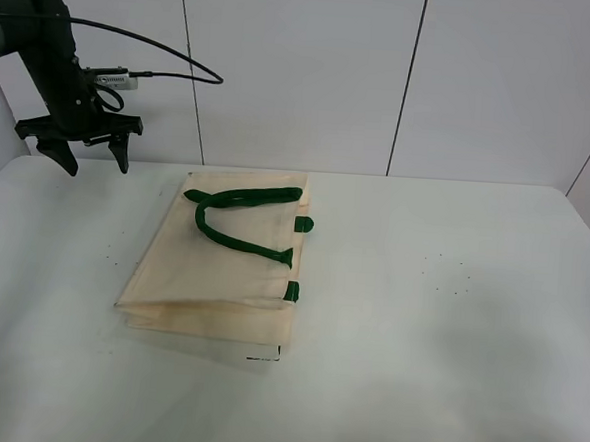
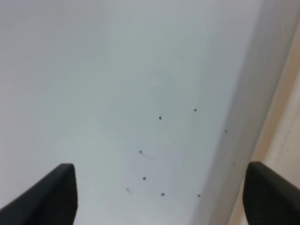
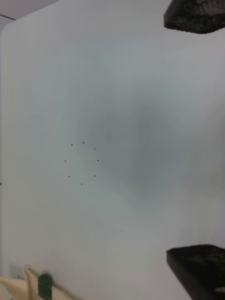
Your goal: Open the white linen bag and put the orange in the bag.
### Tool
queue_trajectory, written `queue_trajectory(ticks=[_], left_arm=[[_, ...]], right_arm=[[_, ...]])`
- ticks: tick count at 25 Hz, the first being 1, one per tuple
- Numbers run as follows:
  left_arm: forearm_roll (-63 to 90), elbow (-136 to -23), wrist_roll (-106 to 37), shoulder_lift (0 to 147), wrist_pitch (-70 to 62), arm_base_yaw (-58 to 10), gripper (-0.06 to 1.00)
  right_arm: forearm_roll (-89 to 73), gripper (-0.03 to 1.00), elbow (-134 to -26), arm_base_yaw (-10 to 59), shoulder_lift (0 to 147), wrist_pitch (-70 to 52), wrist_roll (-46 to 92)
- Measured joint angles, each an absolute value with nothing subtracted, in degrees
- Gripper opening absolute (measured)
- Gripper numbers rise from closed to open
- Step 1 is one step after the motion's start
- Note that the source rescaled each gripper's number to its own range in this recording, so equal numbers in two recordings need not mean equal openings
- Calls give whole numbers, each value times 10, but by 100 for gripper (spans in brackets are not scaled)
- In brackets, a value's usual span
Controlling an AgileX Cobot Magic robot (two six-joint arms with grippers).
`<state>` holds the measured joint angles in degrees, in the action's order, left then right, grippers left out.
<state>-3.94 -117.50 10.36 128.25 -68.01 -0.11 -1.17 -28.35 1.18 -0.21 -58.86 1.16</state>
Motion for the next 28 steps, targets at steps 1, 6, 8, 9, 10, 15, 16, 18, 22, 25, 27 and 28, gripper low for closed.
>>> queue_trajectory(ticks=[1,6,8,9,10,15,16,18,22,25,27,28], left_arm=[[-39,-1173,97,1282,-680,-2,95],[-33,-1133,80,1264,-680,-6,95],[-33,-1102,69,1243,-680,-6,95],[-33,-1080,63,1232,-680,-6,95],[-33,-1055,59,1218,-680,-6,95],[-32,-913,59,1126,-680,-6,95],[-32,-879,59,1106,-680,-6,95],[-32,-816,60,1052,-680,-6,95],[-34,-679,58,929,-680,-6,95],[-38,-576,57,826,-680,-6,95],[-39,-518,57,756,-680,-6,95],[-39,-488,57,719,-677,-6,95]], right_arm=[[-12,100,-283,12,-2,-589,12],[-12,100,-283,12,-2,-589,12],[-12,100,-283,12,-2,-589,12],[-12,100,-283,12,-2,-589,12],[-12,100,-283,12,-2,-589,12],[-12,100,-283,12,-2,-589,12],[-12,100,-283,12,-2,-589,12],[-12,100,-283,12,-2,-589,12],[-12,100,-283,12,-2,-589,12],[-12,100,-283,12,-2,-589,12],[-12,100,-283,12,-2,-589,12],[-12,100,-283,12,-2,-589,12]])
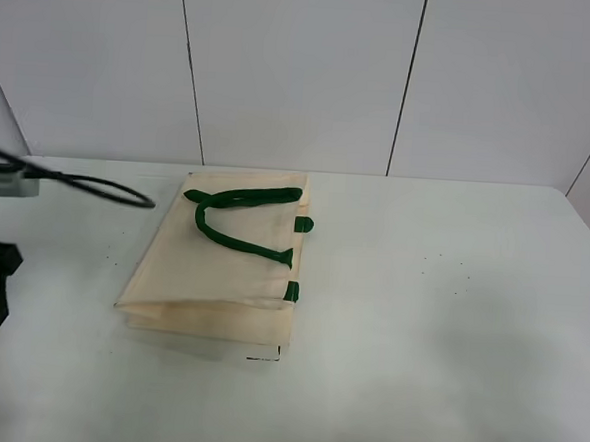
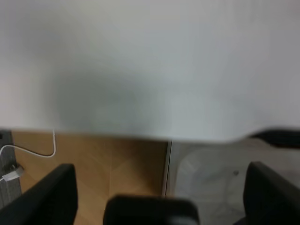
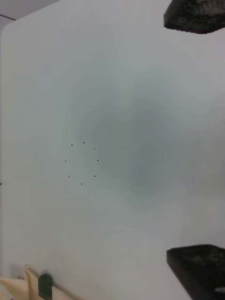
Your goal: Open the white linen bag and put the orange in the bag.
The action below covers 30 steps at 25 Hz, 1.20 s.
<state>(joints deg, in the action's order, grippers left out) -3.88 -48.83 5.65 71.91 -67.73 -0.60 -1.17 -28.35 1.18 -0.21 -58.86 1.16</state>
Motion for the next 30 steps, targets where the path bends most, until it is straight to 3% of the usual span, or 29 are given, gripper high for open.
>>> queue_trajectory(ticks=[11,20,30], left_arm=[[-24,-289,37,339,-611,-6,95],[-18,-285,21,128,-607,-6,95],[-19,-283,21,50,-607,-6,95]], right_arm=[[-12,100,-283,12,-2,-589,12],[-12,100,-283,12,-2,-589,12],[-12,100,-283,12,-2,-589,12]])
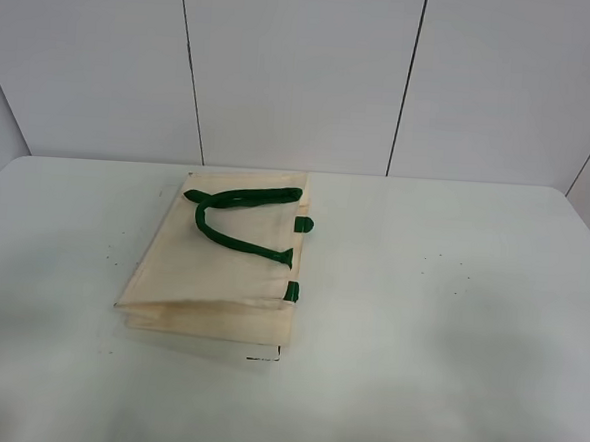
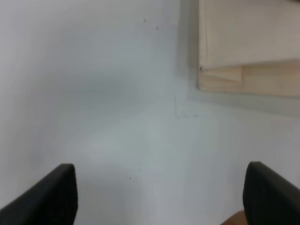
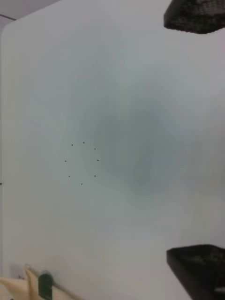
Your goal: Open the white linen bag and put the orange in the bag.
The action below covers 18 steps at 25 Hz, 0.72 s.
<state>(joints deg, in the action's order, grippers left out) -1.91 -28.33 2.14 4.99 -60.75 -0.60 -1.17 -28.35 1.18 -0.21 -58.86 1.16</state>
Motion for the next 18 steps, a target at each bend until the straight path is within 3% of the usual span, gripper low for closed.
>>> queue_trajectory(ticks=[18], left_arm=[[-11,-283,21,-3,-608,-6,95]], right_arm=[[-12,100,-283,12,-2,-589,12]])
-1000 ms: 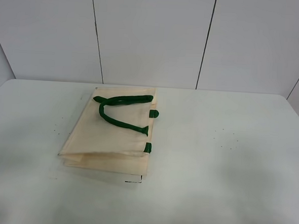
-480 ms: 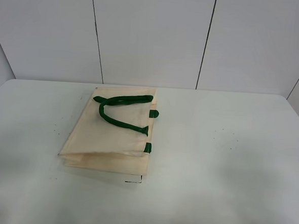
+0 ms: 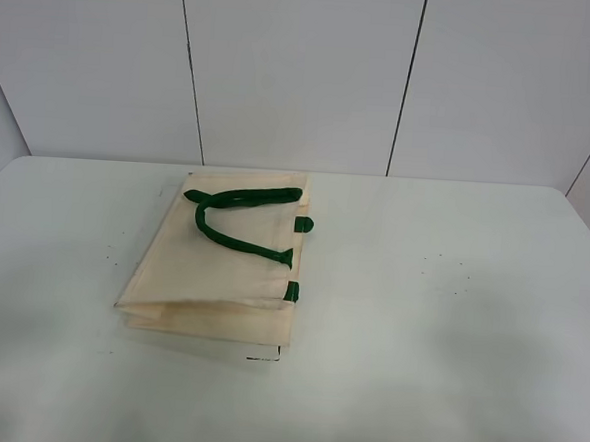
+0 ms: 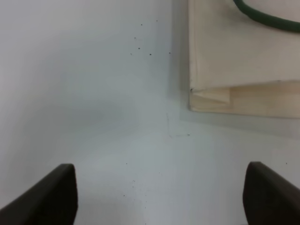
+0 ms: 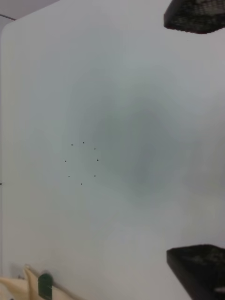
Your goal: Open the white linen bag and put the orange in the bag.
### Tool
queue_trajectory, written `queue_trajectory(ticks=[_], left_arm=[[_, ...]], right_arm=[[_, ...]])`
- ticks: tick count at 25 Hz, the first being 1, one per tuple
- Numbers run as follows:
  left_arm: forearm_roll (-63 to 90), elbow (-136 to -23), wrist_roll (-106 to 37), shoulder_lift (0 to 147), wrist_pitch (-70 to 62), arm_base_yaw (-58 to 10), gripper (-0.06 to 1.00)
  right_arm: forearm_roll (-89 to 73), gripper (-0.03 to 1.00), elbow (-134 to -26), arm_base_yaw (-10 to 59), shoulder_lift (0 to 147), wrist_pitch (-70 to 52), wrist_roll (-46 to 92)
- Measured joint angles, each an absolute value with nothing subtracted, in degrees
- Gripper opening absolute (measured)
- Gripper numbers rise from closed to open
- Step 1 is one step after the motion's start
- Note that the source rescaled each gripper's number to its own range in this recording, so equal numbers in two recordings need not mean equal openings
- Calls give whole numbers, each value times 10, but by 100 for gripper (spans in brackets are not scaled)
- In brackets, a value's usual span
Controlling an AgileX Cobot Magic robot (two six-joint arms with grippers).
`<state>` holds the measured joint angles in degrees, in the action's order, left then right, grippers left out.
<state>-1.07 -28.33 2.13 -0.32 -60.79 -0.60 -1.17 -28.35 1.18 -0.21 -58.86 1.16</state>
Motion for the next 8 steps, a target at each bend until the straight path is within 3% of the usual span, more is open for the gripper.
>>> queue_trajectory(ticks=[8], left_arm=[[-11,-283,21,-3,-608,-6,95]], right_arm=[[-12,100,-283,12,-2,-588,12]])
